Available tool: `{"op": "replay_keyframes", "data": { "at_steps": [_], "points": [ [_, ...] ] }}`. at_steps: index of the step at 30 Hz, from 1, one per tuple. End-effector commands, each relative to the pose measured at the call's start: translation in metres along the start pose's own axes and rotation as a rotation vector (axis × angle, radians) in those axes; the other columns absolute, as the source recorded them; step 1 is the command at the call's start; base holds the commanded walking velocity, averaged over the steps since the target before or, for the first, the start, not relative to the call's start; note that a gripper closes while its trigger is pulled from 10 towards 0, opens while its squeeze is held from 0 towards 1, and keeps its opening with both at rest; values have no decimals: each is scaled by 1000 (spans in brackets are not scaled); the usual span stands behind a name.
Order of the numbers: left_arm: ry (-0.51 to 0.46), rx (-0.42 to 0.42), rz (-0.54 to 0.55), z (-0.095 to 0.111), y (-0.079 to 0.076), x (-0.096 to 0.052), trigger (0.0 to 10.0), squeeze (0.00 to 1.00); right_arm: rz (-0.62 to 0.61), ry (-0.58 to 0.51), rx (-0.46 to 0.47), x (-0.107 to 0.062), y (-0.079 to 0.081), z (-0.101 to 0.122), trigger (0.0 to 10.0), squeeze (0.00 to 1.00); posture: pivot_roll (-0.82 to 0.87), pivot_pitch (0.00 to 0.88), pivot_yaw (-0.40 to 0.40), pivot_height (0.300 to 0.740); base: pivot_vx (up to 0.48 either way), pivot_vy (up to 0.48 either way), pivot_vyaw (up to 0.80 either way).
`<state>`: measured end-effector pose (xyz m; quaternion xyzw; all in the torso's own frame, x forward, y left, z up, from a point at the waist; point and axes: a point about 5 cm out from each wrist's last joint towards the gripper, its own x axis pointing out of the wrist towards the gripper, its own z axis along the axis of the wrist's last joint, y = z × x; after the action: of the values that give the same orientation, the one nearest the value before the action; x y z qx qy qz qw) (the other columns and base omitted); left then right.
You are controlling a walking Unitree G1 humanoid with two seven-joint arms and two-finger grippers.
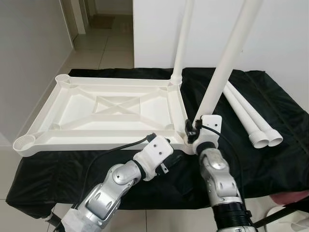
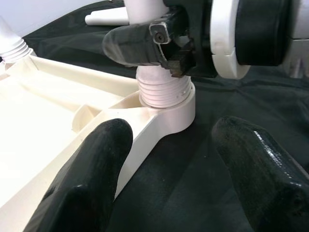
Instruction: Building children table
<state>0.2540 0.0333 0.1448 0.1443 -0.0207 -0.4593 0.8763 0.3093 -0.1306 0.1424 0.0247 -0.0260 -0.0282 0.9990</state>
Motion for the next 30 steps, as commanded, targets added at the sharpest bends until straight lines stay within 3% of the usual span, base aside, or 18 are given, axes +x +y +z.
{"op": "replay_keyframes", "data": {
  "at_steps": [1, 3, 10, 11, 19, 20, 21, 22, 25, 30],
  "points": [
    [10, 11, -23, 0, -2, -1, 10000, 0, -64, 79, 9, -6, -4, -15, 10000, 0, 7, 3, -33, 740, 0, 0, 0],
    [11, 11, -19, 0, -1, -2, 10000, 0, -84, 84, 56, -11, 7, -15, 10000, 0, 11, 0, -34, 740, 0, 0, 0],
    [9, 13, -21, 0, -2, -1, 10000, 0, 4, 22, 68, -6, 9, -4, 10000, 0, 10, 0, -32, 740, 0, 0, 0],
    [8, 13, -20, 0, -1, -1, 10000, 0, 36, -3, 72, -5, 7, 0, 10000, 1000, 10, 0, -32, 740, 0, 0, 0],
    [10, 13, -17, 0, 0, -2, 10000, 0, 99, -39, 69, -1, 1, 8, 10000, 1000, 8, 1, -31, 740, 0, 0, 0],
    [11, 13, -16, 0, 0, -2, 10000, 0, 137, -39, 71, 1, -1, 8, 10000, 463, 8, 1, -31, 740, 0, 0, 0],
    [11, 13, -16, 0, 0, -2, 10000, 0, 137, -39, 71, 1, -1, 8, 10000, 463, 8, 1, -31, 740, 0, 0, 0],
    [10, 12, -13, 0, 0, -2, 10000, 0, 249, -40, 22, 5, -8, 8, 10000, 0, 8, 7, -29, 740, 0, 0, 0],
    [10, 11, -12, 0, 0, -1, 10000, 0, 274, -44, -1, 6, -10, 8, 10000, 0, 8, 7, -29, 740, 0, 0, 0],
    [8, 9, -11, 1, 1, -1, 10000, 0, 436, -42, -60, 12, -19, 6, 10000, 0, 5, 8, -24, 740, 0, 0, 0]
  ]
}}
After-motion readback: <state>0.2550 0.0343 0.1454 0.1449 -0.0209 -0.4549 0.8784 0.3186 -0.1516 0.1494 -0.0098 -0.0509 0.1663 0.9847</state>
